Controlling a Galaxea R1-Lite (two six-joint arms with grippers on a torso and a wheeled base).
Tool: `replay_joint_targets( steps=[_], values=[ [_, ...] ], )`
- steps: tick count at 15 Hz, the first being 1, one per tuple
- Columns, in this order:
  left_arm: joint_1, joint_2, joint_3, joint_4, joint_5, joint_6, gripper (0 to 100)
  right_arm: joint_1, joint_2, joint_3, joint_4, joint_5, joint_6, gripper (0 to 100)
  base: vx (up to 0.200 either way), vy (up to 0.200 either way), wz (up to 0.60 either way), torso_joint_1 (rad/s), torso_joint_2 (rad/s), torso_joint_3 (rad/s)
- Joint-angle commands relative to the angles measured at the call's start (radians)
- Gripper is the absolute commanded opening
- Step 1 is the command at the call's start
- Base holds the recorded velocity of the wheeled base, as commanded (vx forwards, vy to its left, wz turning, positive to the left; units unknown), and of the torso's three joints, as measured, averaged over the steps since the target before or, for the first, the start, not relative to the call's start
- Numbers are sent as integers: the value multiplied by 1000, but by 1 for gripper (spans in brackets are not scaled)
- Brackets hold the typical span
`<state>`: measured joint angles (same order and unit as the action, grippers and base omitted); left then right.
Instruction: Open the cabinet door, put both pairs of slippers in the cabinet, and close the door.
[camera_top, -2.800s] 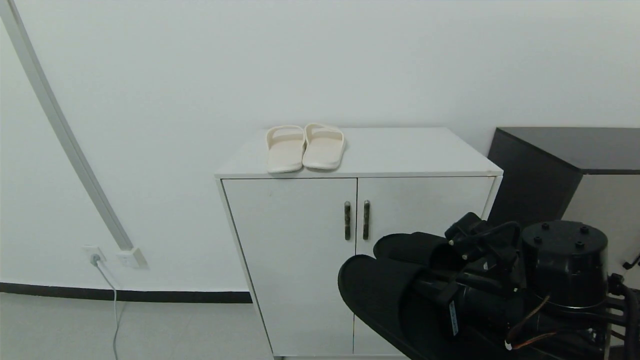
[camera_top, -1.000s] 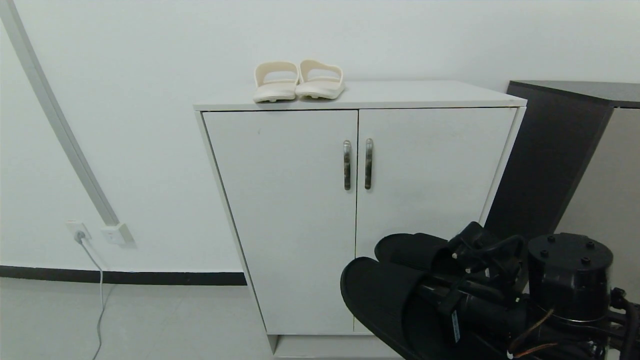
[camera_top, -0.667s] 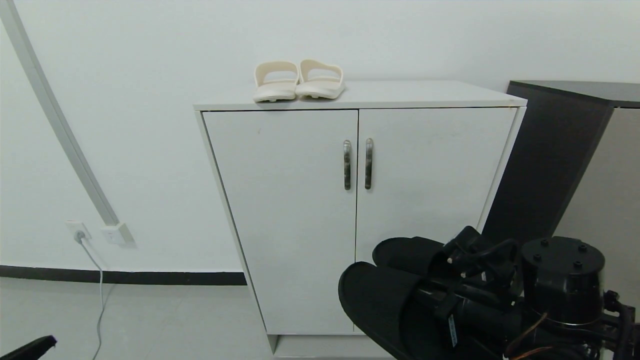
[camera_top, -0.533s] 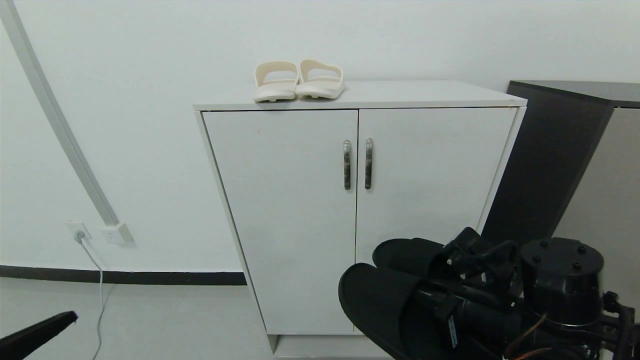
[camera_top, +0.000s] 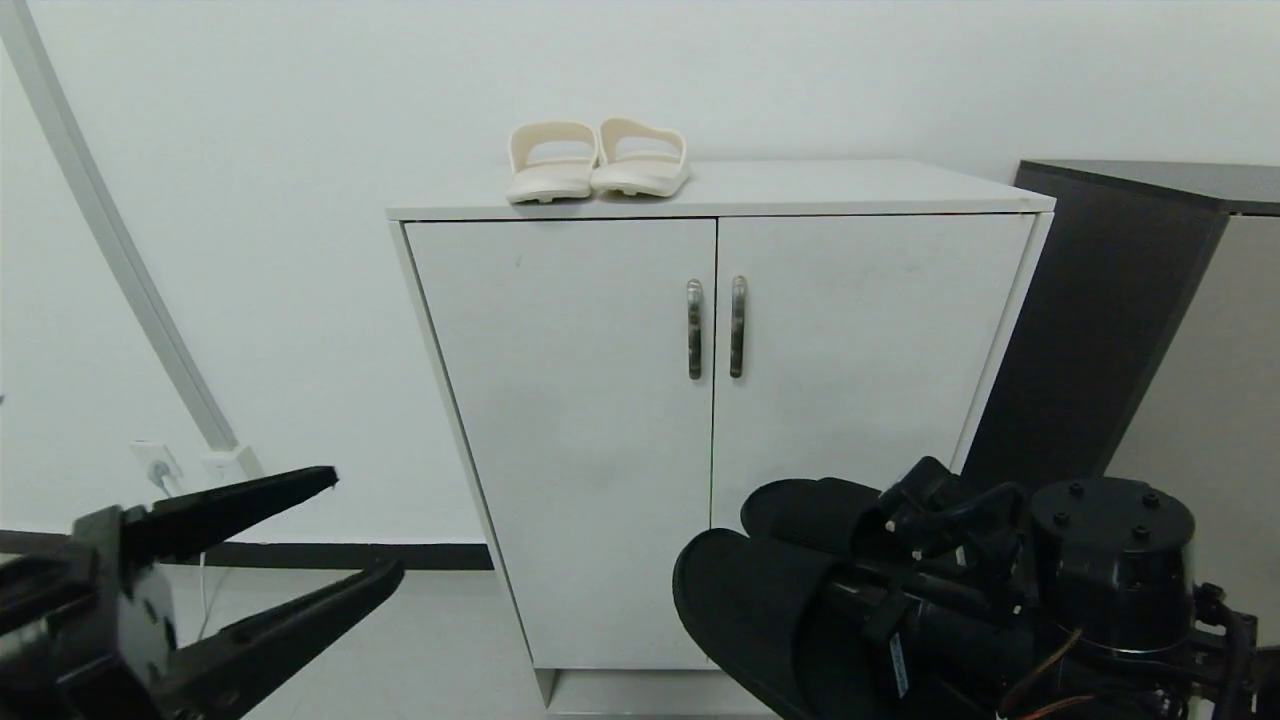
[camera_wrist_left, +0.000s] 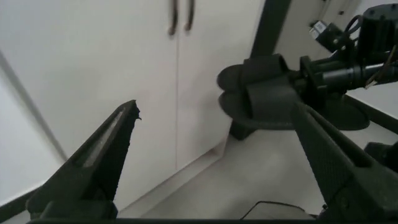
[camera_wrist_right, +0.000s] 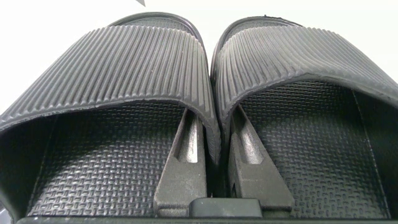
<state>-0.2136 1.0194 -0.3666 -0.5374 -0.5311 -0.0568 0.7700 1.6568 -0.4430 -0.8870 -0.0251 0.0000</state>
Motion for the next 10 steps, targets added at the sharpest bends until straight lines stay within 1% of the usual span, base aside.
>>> replay_joint_targets(
  steps=[1,4,5,6,7,8,9,10],
  values=[
    [-86,186,-110,-26,0,-1,100,0,3,0,0,-1,0,0,0,0,0,0,0,0],
    [-155,332,-250,-27,0,-1,100,2,1,1,0,-1,0,0,0,0,0,0,0,0],
    [-167,355,-270,-32,0,-1,100,2,1,1,-1,-3,0,0,0,0,0,0,0,0],
    [-222,407,-321,-59,0,-9,100,2,0,1,-1,-3,-2,0,0,0,0,0,0,0],
    [-259,444,-364,-72,2,-24,100,2,0,1,0,-3,0,0,0,0,0,0,0,0],
    [-279,464,-385,-76,3,-31,100,2,0,3,0,-3,0,0,0,0,0,0,0,0],
    [-302,516,-453,-82,3,-57,100,2,1,6,0,-3,0,0,0,0,0,0,0,0],
    [-309,533,-472,-82,3,-67,100,2,1,6,0,-1,0,0,0,0,0,0,0,0]
  ],
)
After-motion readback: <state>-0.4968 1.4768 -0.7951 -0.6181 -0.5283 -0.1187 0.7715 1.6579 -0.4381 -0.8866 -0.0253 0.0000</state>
